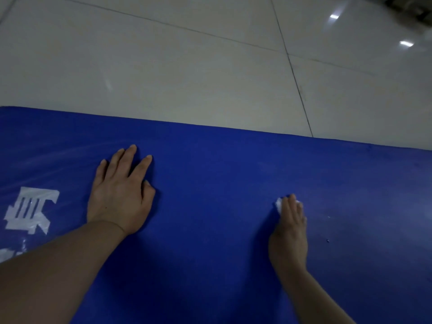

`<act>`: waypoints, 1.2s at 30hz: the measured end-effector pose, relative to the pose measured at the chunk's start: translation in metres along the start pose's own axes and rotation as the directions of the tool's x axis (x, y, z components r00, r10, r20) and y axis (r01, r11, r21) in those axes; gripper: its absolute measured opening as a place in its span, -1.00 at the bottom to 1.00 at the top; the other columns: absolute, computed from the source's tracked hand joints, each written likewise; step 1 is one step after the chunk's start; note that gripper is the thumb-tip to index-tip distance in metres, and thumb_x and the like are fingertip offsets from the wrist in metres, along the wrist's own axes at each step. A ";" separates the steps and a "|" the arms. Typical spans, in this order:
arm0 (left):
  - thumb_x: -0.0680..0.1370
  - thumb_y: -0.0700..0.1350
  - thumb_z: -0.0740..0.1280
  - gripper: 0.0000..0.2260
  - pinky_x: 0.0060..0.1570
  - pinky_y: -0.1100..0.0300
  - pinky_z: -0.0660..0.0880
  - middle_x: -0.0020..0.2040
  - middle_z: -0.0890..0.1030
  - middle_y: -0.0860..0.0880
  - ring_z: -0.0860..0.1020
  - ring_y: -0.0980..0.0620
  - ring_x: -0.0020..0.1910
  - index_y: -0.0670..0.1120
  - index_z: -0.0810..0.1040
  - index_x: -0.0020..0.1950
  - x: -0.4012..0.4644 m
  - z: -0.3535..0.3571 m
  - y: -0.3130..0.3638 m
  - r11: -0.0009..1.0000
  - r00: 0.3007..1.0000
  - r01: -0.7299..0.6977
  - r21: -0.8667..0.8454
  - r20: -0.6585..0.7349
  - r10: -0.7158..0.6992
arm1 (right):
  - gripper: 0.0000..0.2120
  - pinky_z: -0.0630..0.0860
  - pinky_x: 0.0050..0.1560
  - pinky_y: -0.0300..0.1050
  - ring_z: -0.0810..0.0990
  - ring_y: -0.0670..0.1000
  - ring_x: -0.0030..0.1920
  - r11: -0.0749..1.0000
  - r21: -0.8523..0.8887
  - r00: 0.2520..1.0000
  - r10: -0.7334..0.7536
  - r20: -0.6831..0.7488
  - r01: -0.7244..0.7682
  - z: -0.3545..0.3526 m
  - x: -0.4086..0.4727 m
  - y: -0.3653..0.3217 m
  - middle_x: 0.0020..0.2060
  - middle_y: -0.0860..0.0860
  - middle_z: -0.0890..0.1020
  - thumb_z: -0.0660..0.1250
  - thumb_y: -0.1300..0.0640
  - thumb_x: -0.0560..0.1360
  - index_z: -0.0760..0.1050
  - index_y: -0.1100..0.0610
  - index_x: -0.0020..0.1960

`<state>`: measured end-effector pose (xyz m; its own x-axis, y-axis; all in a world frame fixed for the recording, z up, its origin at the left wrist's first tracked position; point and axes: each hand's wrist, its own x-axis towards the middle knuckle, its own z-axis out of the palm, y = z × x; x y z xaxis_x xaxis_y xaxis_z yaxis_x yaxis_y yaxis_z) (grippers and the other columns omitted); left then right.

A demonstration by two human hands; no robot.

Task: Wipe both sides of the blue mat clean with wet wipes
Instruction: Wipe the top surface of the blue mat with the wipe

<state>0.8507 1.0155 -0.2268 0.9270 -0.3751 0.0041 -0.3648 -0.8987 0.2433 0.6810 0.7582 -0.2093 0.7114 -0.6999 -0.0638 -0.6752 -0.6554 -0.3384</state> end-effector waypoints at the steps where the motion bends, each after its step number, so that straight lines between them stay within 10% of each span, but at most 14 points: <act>1: 0.56 -0.01 0.06 -0.52 0.48 -0.11 0.03 0.53 0.23 -0.16 0.18 -0.14 0.50 -0.09 0.35 0.48 0.000 0.001 0.000 1.000 1.000 0.001 -0.008 -0.001 -0.001 | -0.27 -0.26 0.49 -0.21 -0.21 -0.15 0.50 0.999 -0.002 0.999 -0.043 0.023 0.043 0.005 -0.008 -0.006 0.50 -0.12 -0.08 -0.01 0.57 0.45 0.04 0.14 0.55; 15: 0.57 0.03 -0.03 -0.49 0.41 -0.30 0.02 0.51 0.27 -0.14 0.20 -0.12 0.49 -0.09 0.43 0.43 -0.113 -0.008 -0.012 0.995 0.995 -0.095 -0.002 0.027 0.095 | -0.33 -0.28 0.49 -0.19 -0.16 -0.04 0.54 0.986 -0.046 0.986 -0.158 0.050 0.161 0.014 -0.014 -0.010 0.55 -0.03 -0.05 0.04 0.44 0.51 -0.03 0.14 0.56; 20: 0.56 0.08 -0.08 -0.45 0.42 -0.29 0.02 0.53 0.25 -0.10 0.17 -0.10 0.51 -0.03 0.38 0.47 -0.111 -0.002 -0.017 0.998 0.996 -0.056 0.010 0.071 0.055 | -0.39 -0.01 0.52 -0.04 0.07 0.09 0.52 0.992 -0.056 0.994 -0.110 -0.016 0.109 0.021 -0.023 -0.030 0.52 0.06 0.12 0.07 0.47 0.48 0.16 0.20 0.50; 22: 0.55 0.08 -0.09 -0.45 0.43 -0.27 0.00 0.53 0.24 -0.10 0.16 -0.10 0.51 -0.02 0.37 0.47 -0.112 -0.002 -0.017 0.998 0.996 -0.060 0.009 0.069 0.059 | -0.42 0.22 0.46 0.08 0.27 0.18 0.45 0.960 -0.042 0.960 -0.278 -0.014 0.277 0.035 -0.057 -0.059 0.46 0.13 0.27 0.08 0.48 0.42 0.28 0.26 0.44; 26: 0.55 0.07 -0.06 -0.46 0.44 -0.25 0.01 0.53 0.24 -0.08 0.17 -0.08 0.51 -0.01 0.37 0.47 -0.114 -0.004 -0.019 0.998 0.996 -0.053 0.020 0.071 0.051 | -0.36 0.01 0.45 0.11 0.17 0.14 0.49 0.753 0.050 0.747 -0.658 0.099 0.656 0.059 -0.124 -0.087 0.47 0.14 0.27 0.22 0.43 0.37 0.28 0.26 0.45; 33: 0.60 -0.01 0.06 -0.56 0.45 -0.23 -0.03 0.54 0.23 -0.09 0.15 -0.08 0.52 -0.01 0.36 0.48 -0.113 -0.003 -0.017 0.999 0.998 -0.044 -0.018 0.039 0.045 | -0.46 0.19 0.43 0.12 0.21 0.18 0.45 0.991 0.036 0.988 0.129 -0.090 -0.126 -0.008 -0.051 0.042 0.46 0.11 0.25 0.07 0.48 0.49 0.25 0.22 0.44; 36: 0.61 -0.04 0.11 -0.57 0.45 -0.24 -0.04 0.54 0.21 -0.09 0.13 -0.07 0.52 0.00 0.34 0.49 -0.113 -0.001 -0.019 0.999 0.998 -0.042 -0.010 0.036 0.042 | -0.48 0.19 0.43 0.12 0.24 0.22 0.44 0.995 0.010 0.987 0.103 -0.126 -0.102 -0.005 -0.058 0.041 0.42 0.15 0.31 0.05 0.49 0.46 0.31 0.23 0.39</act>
<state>0.7531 1.0748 -0.2311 0.9069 -0.4208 -0.0206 -0.4025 -0.8798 0.2528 0.6112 0.7709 -0.2146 0.6080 -0.7937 0.0206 -0.7425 -0.5776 -0.3392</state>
